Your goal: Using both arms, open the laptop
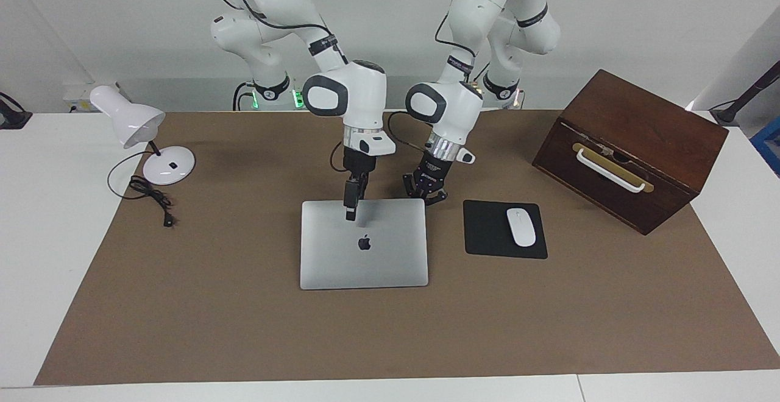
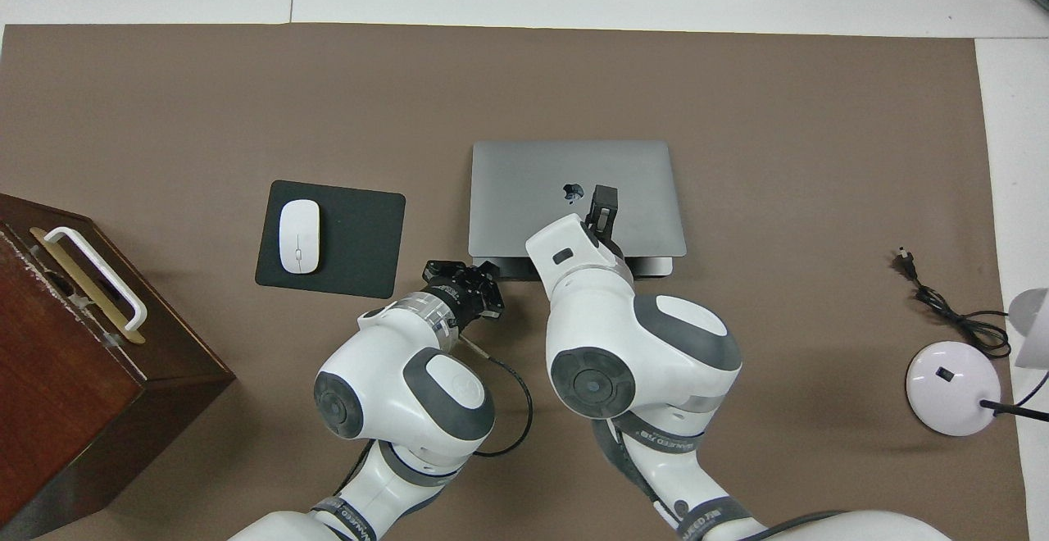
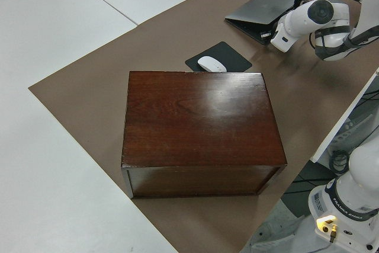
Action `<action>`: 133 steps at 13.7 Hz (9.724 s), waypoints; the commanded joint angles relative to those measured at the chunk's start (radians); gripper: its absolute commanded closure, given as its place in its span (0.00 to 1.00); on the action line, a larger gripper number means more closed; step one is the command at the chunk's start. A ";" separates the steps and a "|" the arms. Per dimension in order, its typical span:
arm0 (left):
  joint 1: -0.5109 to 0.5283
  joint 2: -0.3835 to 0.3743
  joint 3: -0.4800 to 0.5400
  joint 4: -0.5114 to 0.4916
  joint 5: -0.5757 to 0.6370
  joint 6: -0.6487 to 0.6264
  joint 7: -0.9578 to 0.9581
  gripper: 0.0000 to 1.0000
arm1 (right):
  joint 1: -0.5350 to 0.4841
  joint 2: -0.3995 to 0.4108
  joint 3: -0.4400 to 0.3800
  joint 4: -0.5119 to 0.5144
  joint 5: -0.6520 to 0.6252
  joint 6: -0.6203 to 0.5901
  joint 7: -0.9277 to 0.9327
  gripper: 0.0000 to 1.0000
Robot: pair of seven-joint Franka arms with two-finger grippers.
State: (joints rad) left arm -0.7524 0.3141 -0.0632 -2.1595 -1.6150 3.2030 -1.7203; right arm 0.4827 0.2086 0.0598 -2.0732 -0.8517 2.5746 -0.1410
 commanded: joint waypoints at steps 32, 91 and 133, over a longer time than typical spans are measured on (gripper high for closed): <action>-0.012 0.092 0.013 0.015 0.001 0.015 -0.005 1.00 | -0.001 0.045 0.005 0.173 -0.015 -0.137 -0.077 0.00; -0.012 0.092 0.013 0.015 0.001 0.015 -0.005 1.00 | -0.045 0.198 0.035 0.535 0.180 -0.272 -0.402 0.00; -0.012 0.094 0.013 0.015 0.001 0.023 -0.005 1.00 | -0.073 0.256 0.025 0.636 0.057 -0.182 -0.296 0.00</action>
State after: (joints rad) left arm -0.7533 0.3152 -0.0637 -2.1585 -1.6151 3.2055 -1.7204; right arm 0.4237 0.4444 0.0794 -1.4663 -0.7687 2.3738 -0.4590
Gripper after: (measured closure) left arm 0.991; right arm 0.000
